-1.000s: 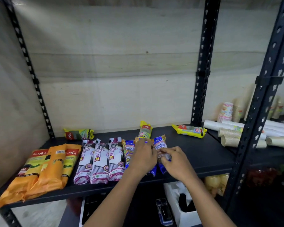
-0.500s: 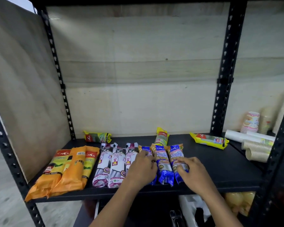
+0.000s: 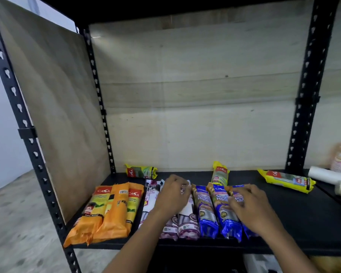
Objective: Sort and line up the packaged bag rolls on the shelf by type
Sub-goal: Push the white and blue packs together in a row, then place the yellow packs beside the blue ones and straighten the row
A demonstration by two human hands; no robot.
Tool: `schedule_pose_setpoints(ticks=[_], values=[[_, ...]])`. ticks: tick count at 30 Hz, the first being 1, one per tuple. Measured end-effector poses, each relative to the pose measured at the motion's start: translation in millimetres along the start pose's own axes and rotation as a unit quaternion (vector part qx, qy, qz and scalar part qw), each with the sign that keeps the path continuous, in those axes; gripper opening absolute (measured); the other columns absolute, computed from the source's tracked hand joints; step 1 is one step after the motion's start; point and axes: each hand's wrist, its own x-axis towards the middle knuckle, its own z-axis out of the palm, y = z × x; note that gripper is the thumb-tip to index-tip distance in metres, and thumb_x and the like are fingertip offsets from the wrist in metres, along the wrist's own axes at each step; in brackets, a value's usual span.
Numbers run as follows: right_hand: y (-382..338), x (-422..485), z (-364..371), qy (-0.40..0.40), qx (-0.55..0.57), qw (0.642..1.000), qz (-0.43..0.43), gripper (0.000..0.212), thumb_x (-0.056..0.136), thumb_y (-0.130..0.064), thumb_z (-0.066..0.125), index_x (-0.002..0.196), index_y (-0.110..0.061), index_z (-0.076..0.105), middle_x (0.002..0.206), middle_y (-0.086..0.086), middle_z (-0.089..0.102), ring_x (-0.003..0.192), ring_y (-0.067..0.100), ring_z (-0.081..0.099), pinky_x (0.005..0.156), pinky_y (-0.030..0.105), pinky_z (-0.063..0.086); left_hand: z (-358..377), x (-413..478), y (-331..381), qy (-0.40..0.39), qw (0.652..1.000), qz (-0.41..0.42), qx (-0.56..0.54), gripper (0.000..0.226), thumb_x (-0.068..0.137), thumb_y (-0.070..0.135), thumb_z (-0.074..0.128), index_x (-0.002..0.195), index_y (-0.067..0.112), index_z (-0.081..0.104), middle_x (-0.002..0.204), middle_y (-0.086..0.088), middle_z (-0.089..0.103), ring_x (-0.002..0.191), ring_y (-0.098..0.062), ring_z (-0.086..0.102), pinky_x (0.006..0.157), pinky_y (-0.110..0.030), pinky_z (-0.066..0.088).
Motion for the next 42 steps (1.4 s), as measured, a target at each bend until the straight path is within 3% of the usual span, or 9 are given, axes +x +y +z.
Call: schedule_pose_setpoints(ticks=[5, 9, 19, 23, 29, 35, 42], values=[[-25.3, 47.2, 11.7, -0.035, -0.035, 0.998, -0.025, 0.051, 0.093, -0.052, 0.051, 0.138, -0.028, 0.05, 0.132, 0.003, 0.046, 0.124, 0.022, 0.045, 0.097, 0.042, 0.045, -26.7, 38.7, -59.4, 0.003, 0.994, -0.056, 0.093, 0.031, 0.096, 0.033, 0.056, 0.121, 0.017, 0.063, 0.124, -0.003, 0.048, 0.114, -0.019, 0.049, 0.096, -0.036, 0.047], [-36.0, 85.3, 24.3, -0.079, -0.048, 0.996, 0.0, 0.056, 0.093, -0.05, 0.05, 0.143, -0.027, 0.043, 0.145, 0.008, 0.039, 0.13, 0.03, 0.044, 0.098, 0.045, 0.042, -34.2, 64.3, -91.7, -0.03, 0.981, -0.107, 0.157, 0.04, 0.096, 0.032, 0.054, 0.133, 0.016, 0.052, 0.135, -0.009, 0.041, 0.122, -0.028, 0.043, 0.098, -0.043, 0.046], [-37.0, 144.4, 44.8, -0.151, -0.086, 0.983, 0.058, 0.06, 0.092, -0.051, 0.053, 0.141, -0.017, 0.042, 0.138, 0.018, 0.04, 0.114, 0.036, 0.055, 0.089, 0.042, 0.049, -41.1, 104.0, -144.3, -0.106, 0.949, -0.107, 0.279, 0.059, 0.087, 0.008, 0.058, 0.143, 0.014, 0.041, 0.139, -0.014, 0.041, 0.125, -0.034, 0.041, 0.094, -0.046, 0.047], [-36.2, 148.7, 48.1, -0.164, -0.12, 0.977, 0.061, 0.063, 0.088, -0.057, 0.055, 0.136, -0.016, 0.048, 0.135, 0.018, 0.051, 0.115, 0.034, 0.056, 0.089, 0.04, 0.049, -42.2, 107.7, -158.0, -0.115, 0.944, -0.107, 0.291, 0.054, 0.09, 0.009, 0.051, 0.143, 0.014, 0.042, 0.133, -0.015, 0.047, 0.12, -0.036, 0.047, 0.093, -0.048, 0.049], [-41.7, 145.9, 51.6, -0.154, -0.162, 0.971, 0.086, 0.061, 0.083, -0.059, 0.06, 0.129, -0.021, 0.052, 0.128, 0.011, 0.057, 0.111, 0.033, 0.059, 0.08, 0.04, 0.046, -37.1, 107.4, -174.5, -0.099, 0.944, -0.104, 0.297, 0.051, 0.085, 0.006, 0.059, 0.135, 0.016, 0.05, 0.126, -0.012, 0.046, 0.117, -0.033, 0.044, 0.086, -0.047, 0.05], [-43.9, 149.9, 48.5, -0.15, -0.127, 0.973, 0.119, 0.056, 0.079, -0.047, 0.067, 0.125, -0.02, 0.053, 0.127, 0.011, 0.051, 0.109, 0.033, 0.058, 0.079, 0.038, 0.048, -34.6, 113.4, -177.4, -0.088, 0.941, -0.108, 0.307, 0.05, 0.088, 0.006, 0.057, 0.134, 0.023, 0.052, 0.125, -0.01, 0.043, 0.118, -0.031, 0.041, 0.085, -0.048, 0.053], [-37.9, 161.4, 32.3, -0.142, -0.02, 0.98, 0.137, 0.053, 0.07, -0.053, 0.065, 0.105, -0.014, 0.07, 0.11, 0.008, 0.069, 0.094, 0.027, 0.065, 0.073, 0.031, 0.053, -50.0, 111.8, -157.9, -0.054, 0.957, -0.083, 0.274, 0.051, 0.087, 0.003, 0.055, 0.134, 0.023, 0.055, 0.116, -0.012, 0.047, 0.111, -0.035, 0.048, 0.085, -0.047, 0.052]])
